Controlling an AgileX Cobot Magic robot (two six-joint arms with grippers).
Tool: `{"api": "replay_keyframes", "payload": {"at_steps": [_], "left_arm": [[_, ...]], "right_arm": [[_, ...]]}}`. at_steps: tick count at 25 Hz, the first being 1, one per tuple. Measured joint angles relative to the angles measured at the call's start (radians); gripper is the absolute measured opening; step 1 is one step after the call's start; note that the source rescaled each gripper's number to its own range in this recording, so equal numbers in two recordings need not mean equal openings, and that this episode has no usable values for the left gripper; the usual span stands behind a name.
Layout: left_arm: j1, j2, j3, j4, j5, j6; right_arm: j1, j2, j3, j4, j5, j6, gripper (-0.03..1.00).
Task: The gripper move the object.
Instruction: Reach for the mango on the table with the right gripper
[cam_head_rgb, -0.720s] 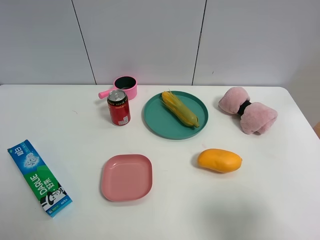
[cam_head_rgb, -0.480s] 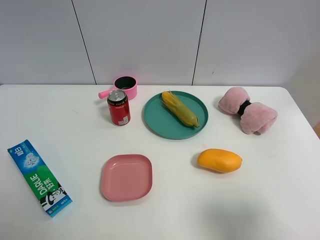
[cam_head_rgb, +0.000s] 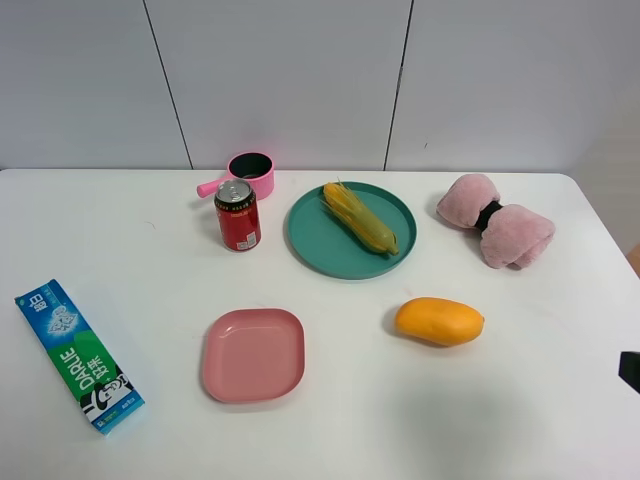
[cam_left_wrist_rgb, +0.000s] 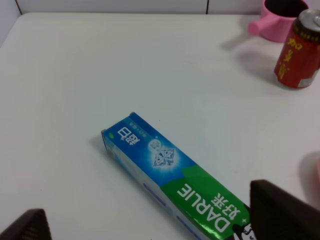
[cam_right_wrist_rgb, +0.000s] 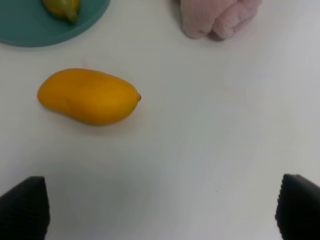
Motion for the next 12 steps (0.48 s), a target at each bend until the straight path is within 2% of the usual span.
{"api": "replay_keyframes", "payload": {"at_steps": [4, 9, 12], "left_arm": [[0.0, 0.0, 0.0, 0.0, 0.0, 0.0], [0.0, 0.0, 0.0, 0.0, 0.0, 0.0], [0.0, 0.0, 0.0, 0.0, 0.0, 0.0]], "right_arm": [[0.0, 0.187, -0.154, 0.0, 0.0, -0.123, 0.91], [0.0, 0.467, -0.363, 0.001, 0.021, -0.33, 0.91], [0.014, 0.638, -0.464, 0.001, 0.024, -0.407, 0.91]]}}
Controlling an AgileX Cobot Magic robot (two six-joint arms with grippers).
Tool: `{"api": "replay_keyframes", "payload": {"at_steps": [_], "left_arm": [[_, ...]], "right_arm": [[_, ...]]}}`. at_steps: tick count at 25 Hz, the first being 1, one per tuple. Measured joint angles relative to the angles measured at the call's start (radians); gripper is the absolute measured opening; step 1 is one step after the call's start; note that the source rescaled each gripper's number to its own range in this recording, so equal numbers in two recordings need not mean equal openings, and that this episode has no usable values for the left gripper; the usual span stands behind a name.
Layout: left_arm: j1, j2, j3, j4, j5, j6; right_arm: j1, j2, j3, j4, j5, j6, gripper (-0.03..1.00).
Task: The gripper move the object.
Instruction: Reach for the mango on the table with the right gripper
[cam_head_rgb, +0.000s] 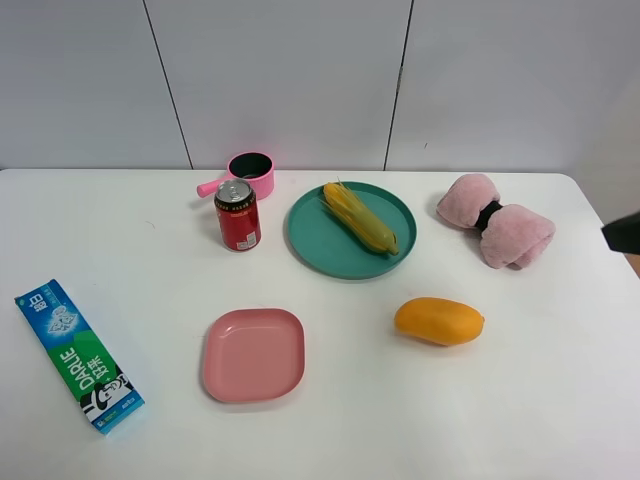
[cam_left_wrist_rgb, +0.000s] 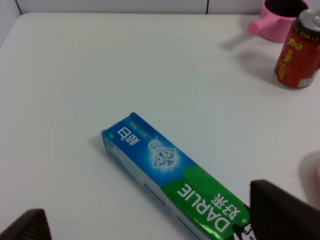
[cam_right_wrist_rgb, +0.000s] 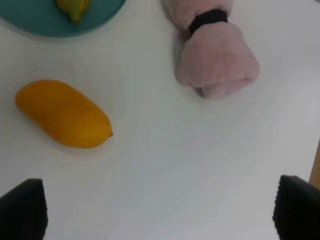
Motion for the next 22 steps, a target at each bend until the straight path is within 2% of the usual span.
{"api": "replay_keyframes", "payload": {"at_steps": [9, 16, 22], "left_arm": [[0.0, 0.0, 0.0, 0.001, 0.0, 0.0], [0.0, 0.0, 0.0, 0.001, 0.0, 0.0], [0.0, 0.0, 0.0, 0.001, 0.0, 0.0]], "right_arm": [[0.107, 0.42, -0.239, -0.012, 0.078, -0.138, 0.91], [0.253, 0.554, -0.251, -0.041, 0.079, -0.22, 0.91], [0.301, 0.647, -0.251, -0.072, 0.073, -0.222, 0.91]]}}
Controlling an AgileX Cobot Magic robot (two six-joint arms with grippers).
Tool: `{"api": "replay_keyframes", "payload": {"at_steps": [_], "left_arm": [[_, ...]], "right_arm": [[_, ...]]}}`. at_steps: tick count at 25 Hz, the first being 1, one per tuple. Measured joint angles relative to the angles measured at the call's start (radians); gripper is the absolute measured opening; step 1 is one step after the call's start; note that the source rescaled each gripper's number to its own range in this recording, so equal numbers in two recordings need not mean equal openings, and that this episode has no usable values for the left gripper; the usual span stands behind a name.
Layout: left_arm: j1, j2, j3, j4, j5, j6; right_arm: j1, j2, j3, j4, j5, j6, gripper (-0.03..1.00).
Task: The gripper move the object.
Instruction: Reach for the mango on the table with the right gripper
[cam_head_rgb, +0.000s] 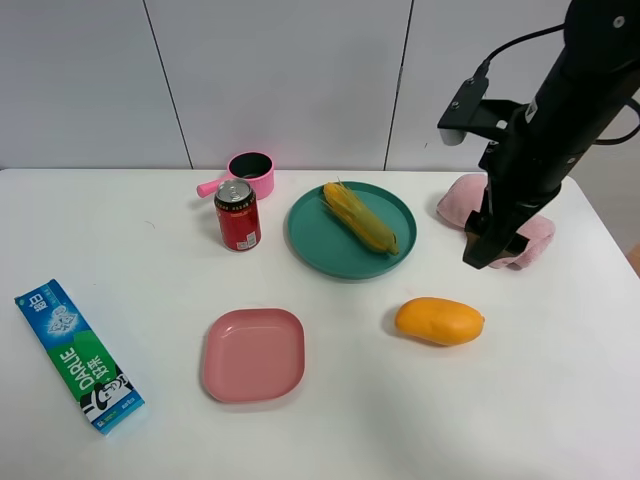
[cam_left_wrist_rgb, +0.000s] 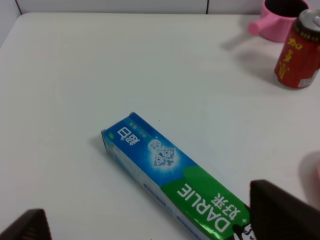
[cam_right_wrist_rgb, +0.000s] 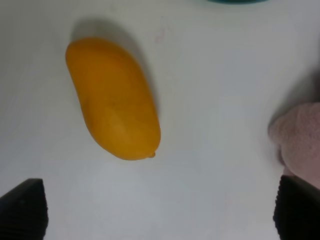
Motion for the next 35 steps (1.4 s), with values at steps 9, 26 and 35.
{"api": "replay_keyframes", "payload": {"at_steps": [9, 26, 35], "left_arm": [[0.0, 0.0, 0.0, 0.0, 0.0, 0.0], [0.0, 0.0, 0.0, 0.0, 0.0, 0.0], [0.0, 0.0, 0.0, 0.0, 0.0, 0.0]], "right_arm": [[0.055, 0.139, 0.0, -0.017, -0.002, 0.001, 0.91], [0.083, 0.275, 0.121, -0.086, -0.111, -0.025, 0.91], [0.083, 0.275, 0.205, -0.088, -0.286, -0.04, 0.91]]}}
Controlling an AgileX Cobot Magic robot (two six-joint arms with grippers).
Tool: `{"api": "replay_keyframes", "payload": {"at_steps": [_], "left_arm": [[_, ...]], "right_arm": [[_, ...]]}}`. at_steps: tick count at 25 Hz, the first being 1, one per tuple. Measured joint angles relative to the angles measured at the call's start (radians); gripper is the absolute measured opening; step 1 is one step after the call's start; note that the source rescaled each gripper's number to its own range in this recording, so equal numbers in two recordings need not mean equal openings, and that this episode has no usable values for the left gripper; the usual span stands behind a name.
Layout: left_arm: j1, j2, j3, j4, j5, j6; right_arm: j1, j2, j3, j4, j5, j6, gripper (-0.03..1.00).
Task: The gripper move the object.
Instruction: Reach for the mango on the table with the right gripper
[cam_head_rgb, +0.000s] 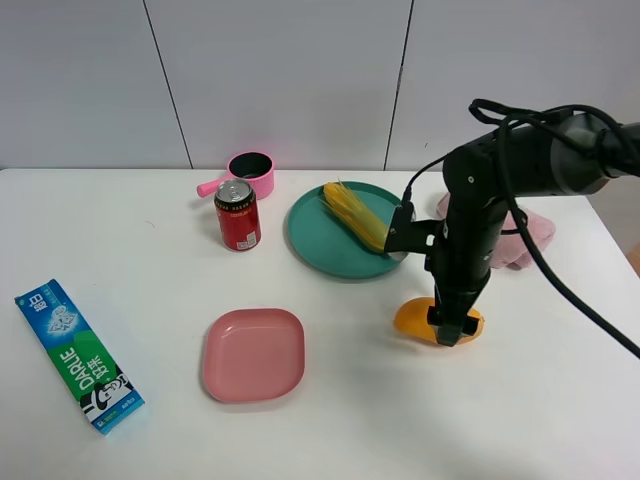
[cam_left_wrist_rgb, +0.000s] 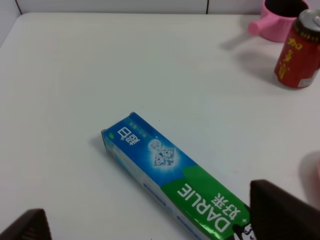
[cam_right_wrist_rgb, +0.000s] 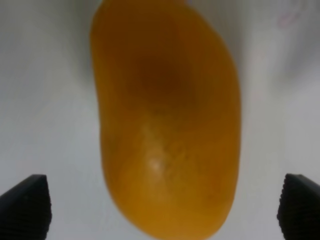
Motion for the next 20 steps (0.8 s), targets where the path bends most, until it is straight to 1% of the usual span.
{"api": "replay_keyframes", "payload": {"at_steps": [7, 11, 13, 14, 15, 16, 17, 18, 20], "left_arm": [[0.0, 0.0, 0.0, 0.0, 0.0, 0.0], [0.0, 0.0, 0.0, 0.0, 0.0, 0.0], [0.0, 0.0, 0.0, 0.0, 0.0, 0.0], [0.0, 0.0, 0.0, 0.0, 0.0, 0.0], [0.0, 0.0, 0.0, 0.0, 0.0, 0.0], [0.0, 0.0, 0.0, 0.0, 0.0, 0.0], [0.0, 0.0, 0.0, 0.0, 0.0, 0.0], [0.0, 0.0, 0.0, 0.0, 0.0, 0.0], [0.0, 0.0, 0.0, 0.0, 0.0, 0.0]], "right_arm": [[0.0, 0.0, 0.071, 0.0, -0.132, 0.0, 0.91], [0.0, 0.033, 0.083, 0.0, -0.15, -0.001, 0.91], [0.0, 0.059, 0.083, 0.001, -0.154, -0.001, 0.89], [0.0, 0.072, 0.083, 0.003, -0.157, -0.001, 0.81], [0.0, 0.084, 0.083, 0.004, -0.159, -0.001, 0.64], [0.0, 0.089, 0.083, 0.004, -0.16, -0.001, 0.38], [0.0, 0.093, 0.083, 0.003, -0.161, 0.0, 0.08], [0.0, 0.093, 0.083, 0.004, -0.161, 0.0, 0.01], [0.0, 0.093, 0.083, 0.006, -0.158, 0.0, 0.0]]}}
